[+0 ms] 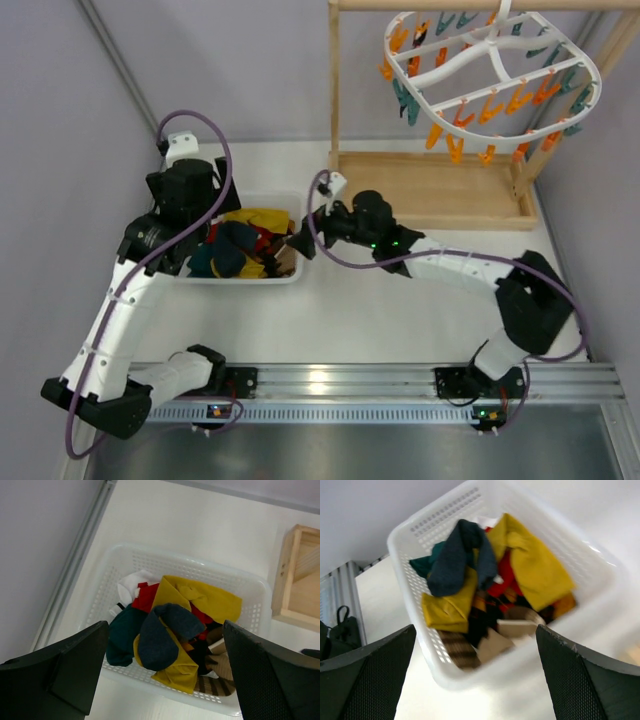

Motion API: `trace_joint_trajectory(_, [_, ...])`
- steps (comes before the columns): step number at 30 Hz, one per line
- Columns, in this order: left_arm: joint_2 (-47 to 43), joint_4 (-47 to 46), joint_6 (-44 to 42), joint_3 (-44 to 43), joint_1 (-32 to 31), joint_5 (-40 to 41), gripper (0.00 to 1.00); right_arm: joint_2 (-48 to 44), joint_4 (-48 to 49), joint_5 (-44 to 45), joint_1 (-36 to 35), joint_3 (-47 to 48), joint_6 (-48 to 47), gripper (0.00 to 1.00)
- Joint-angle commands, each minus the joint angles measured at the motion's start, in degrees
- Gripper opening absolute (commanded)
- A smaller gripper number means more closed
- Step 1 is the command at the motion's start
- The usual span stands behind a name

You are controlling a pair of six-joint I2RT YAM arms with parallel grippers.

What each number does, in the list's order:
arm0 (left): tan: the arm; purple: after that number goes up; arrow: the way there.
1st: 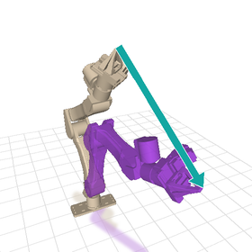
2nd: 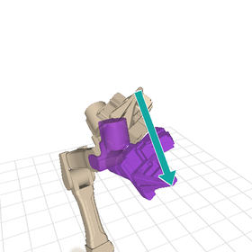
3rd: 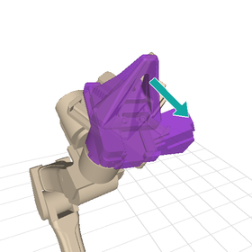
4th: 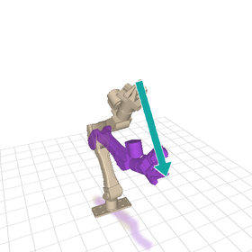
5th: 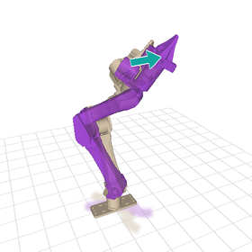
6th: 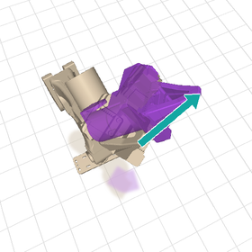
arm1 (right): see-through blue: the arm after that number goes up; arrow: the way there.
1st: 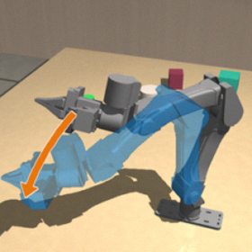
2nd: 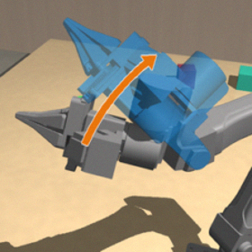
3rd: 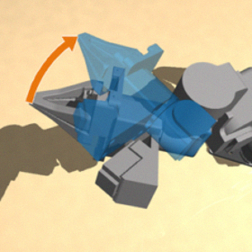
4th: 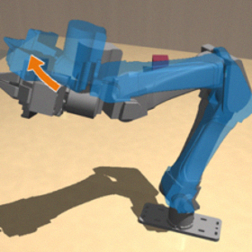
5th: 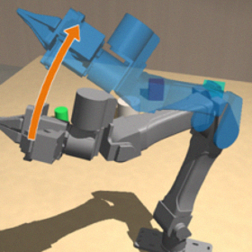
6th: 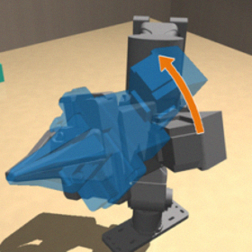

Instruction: Remove the socks clipped to the hanger

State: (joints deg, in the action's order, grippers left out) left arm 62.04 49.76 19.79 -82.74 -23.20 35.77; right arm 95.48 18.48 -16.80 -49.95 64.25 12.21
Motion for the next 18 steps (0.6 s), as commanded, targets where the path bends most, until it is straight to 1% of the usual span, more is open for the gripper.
trace_joint_trajectory(1, [-2.8,-3.3,-0.9,2.5,0.3,-6.8,0.98,-11.5,7.3,5.3,4.3,-9.8,1.0,0.99])
trace_joint_trajectory(2, [-3.7,-4.4,-1.2,3.2,0.3,-7.7,0.98,-12.9,8.6,6.9,5.3,-11.9,1.6,0.99])
trace_joint_trajectory(3, [-4.0,-4.8,-1.2,3.8,0.3,-8.9,0.98,-14.8,9.5,7.2,8.0,-15.8,4.3,0.99])
trace_joint_trajectory(5, [-4.6,-5.6,-1.0,5.6,0.3,-12.4,0.98,-15.9,12.7,6.9,11.3,-19.5,9.9,0.99])
trace_joint_trajectory(6, [-4.6,-6.3,-0.6,5.9,0.3,-14.0,0.98,-16.6,15.9,6.7,14.6,-22.7,11.7,0.99])
trace_joint_trajectory(7, [-4.6,-6.6,0.1,6.5,0.3,-17.7,0.98,-16.7,17.5,6.8,16.0,-24.2,13.1,1.0])
trace_joint_trajectory(9, [-4.4,-8.0,0.9,7.2,0.3,-21.3,0.98,-17.2,20.9,7.2,19.2,-27.6,16.3,0.99])
trace_joint_trajectory(10, [-4.4,-8.7,2.1,8.5,0.3,-23.5,0.98,-17.5,21.8,8.6,20.0,-28.6,17.2,0.99])
trace_joint_trajectory(11, [-4.5,-9.7,2.6,9.1,0.3,-27.4,0.98,-18.0,22.6,9.0,20.5,-29.7,17.8,1.0])
trace_joint_trajectory(13, [-4.1,-12.3,4.4,11.2,0.2,-31.1,0.98,-20.2,24.1,9.9,22.1,-32.5,18.8,1.0])
trace_joint_trajectory(15, [-3.7,-14.2,5.3,12.4,0.2,-35.5,0.98,-23.6,23.5,9.5,23.8,-34.0,18.6,0.99])
trace_joint_trajectory(17, [-3.0,-17.1,6.6,14.1,-0.1,-39.2,0.98,-26.6,18.5,10.5,24.8,-33.8,16.9,1.0])
trace_joint_trajectory(18, [-2.7,-18.0,7.0,14.6,-0.3,-41.0,0.98,-29.6,16.2,11.1,25.4,-32.9,14.8,0.99])
